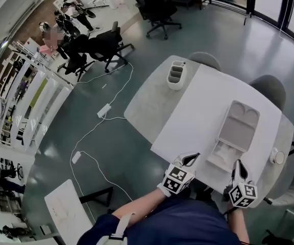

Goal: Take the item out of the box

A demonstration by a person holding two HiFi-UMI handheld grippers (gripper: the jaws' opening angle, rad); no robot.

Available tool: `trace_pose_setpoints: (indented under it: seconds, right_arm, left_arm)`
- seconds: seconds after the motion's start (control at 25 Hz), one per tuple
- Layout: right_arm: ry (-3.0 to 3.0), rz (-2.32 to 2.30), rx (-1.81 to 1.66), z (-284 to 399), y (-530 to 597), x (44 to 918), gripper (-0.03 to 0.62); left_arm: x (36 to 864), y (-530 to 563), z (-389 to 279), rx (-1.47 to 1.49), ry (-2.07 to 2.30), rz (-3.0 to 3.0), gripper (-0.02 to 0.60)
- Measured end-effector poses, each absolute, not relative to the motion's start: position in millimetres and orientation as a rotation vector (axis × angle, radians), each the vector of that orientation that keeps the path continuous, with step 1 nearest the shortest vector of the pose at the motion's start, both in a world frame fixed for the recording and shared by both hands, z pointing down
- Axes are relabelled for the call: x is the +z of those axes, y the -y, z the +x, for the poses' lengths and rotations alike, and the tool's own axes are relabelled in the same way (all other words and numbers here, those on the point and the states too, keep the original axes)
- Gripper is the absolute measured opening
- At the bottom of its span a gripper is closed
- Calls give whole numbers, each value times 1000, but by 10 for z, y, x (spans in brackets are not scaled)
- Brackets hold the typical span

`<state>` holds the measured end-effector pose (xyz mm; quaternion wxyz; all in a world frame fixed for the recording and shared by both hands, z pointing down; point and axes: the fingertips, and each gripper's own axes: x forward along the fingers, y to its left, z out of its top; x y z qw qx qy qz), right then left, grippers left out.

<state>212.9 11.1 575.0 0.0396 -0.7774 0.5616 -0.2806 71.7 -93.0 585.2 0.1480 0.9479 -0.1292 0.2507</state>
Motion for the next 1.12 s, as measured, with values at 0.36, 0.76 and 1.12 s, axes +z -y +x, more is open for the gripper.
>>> trace_pose_setpoints:
  seconds: [0.36, 0.76, 1.12]
  right_arm:
    - [-1593, -2416, -953, 2426, -429, 5944, 2]
    - [-1482, -2430, -1066, 2586, -749, 6228, 2]
    - [-1472, -2381, -1128, 2620, -771, 6445, 2]
  left_arm:
    - [6011, 785, 1281, 862, 222, 2766, 2]
    - [6634, 452, 1605, 1116, 10, 2777, 37]
    - [7081, 365, 1874, 1307, -80, 2745, 60]
